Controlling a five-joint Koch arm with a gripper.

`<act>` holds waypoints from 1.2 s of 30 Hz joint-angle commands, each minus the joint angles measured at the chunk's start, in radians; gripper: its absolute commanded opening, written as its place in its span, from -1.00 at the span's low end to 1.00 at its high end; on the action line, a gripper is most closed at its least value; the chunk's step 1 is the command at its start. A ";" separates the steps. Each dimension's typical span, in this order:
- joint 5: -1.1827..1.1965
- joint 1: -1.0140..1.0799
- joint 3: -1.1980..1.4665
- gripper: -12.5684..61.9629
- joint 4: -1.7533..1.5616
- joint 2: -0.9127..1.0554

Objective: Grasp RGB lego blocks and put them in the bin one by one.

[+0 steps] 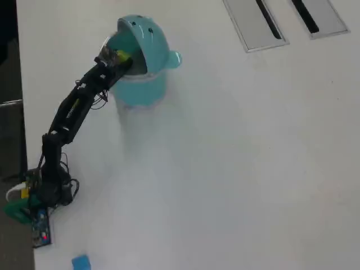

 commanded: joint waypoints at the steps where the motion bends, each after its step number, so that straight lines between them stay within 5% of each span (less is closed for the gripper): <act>1: -0.002 0.005 -0.066 -0.43 -0.089 0.020; 11: -0.141 0.009 -0.064 0.13 -0.054 0.003; 22: -0.161 0.057 -0.035 0.15 0.097 0.074; 36: -0.296 0.293 0.488 0.21 0.179 0.485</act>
